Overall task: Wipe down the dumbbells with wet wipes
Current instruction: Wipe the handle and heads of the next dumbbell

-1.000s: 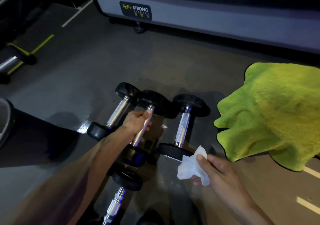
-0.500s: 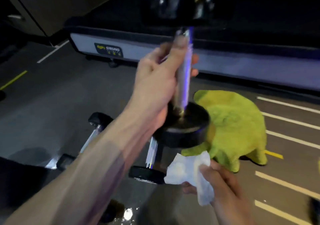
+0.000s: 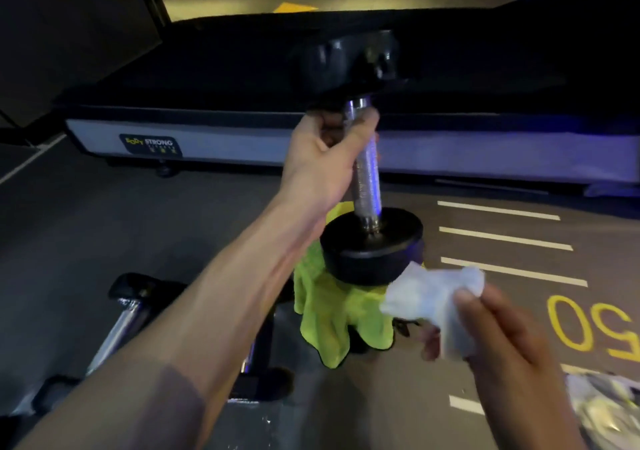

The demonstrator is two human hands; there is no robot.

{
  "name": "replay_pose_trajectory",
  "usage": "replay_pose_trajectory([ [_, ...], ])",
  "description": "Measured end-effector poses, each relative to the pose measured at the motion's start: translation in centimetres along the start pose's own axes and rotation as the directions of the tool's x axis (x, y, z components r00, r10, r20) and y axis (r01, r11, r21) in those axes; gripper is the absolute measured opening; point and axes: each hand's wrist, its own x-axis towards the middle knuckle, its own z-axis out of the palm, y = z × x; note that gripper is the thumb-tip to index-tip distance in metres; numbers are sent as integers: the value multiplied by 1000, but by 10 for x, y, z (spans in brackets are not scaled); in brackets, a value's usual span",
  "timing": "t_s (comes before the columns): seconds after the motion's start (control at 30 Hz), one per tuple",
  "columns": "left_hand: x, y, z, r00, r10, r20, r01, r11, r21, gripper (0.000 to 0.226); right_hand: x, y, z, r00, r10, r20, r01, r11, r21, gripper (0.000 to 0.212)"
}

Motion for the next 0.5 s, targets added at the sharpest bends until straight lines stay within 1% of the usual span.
replay_pose_trajectory([
  [0.07, 2, 0, -7, 1000, 1, 31, -1, 1000, 5, 16, 20, -23, -3, 988, -153, -28, 151, 985, -82, 23],
  [0.13, 3, 0, -12, 998, 13, 56, -14, 1000, 12, 13, 47, -41, 2, 950, -309, -38, 296, 935, -198, 29],
  [0.2, 2, -1, -16, 997, 28, 73, -29, 999, 14, 13, 75, -49, 15, 908, -419, 19, 408, 870, -276, 35],
  [0.23, 2, -2, -17, 996, 39, 77, -40, 999, 17, 14, 87, -47, 24, 900, -430, 67, 427, 846, -319, 35],
  [0.3, 3, -3, -20, 994, 67, 84, -71, 996, 46, 16, 105, -31, 42, 915, -361, 180, 403, 807, -432, 26],
  [0.37, 5, -4, -23, 992, 100, 73, -109, 984, 140, 22, 112, -14, 52, 925, -270, 265, 373, 775, -510, 16],
  [0.4, 6, -3, -25, 991, 123, 50, -130, 971, 202, 25, 113, -10, 54, 926, -252, 282, 368, 774, -515, 15],
  [0.43, 7, -1, -28, 989, 150, 15, -148, 951, 270, 31, 112, -9, 55, 924, -244, 294, 367, 782, -503, 15],
  [0.47, 8, 1, -33, 982, 184, -33, -163, 929, 332, 42, 112, -10, 55, 922, -239, 304, 367, 789, -494, 15],
  [0.5, 8, 3, -36, 969, 233, -81, -186, 906, 381, 57, 110, -11, 54, 922, -233, 311, 366, 789, -493, 16],
])
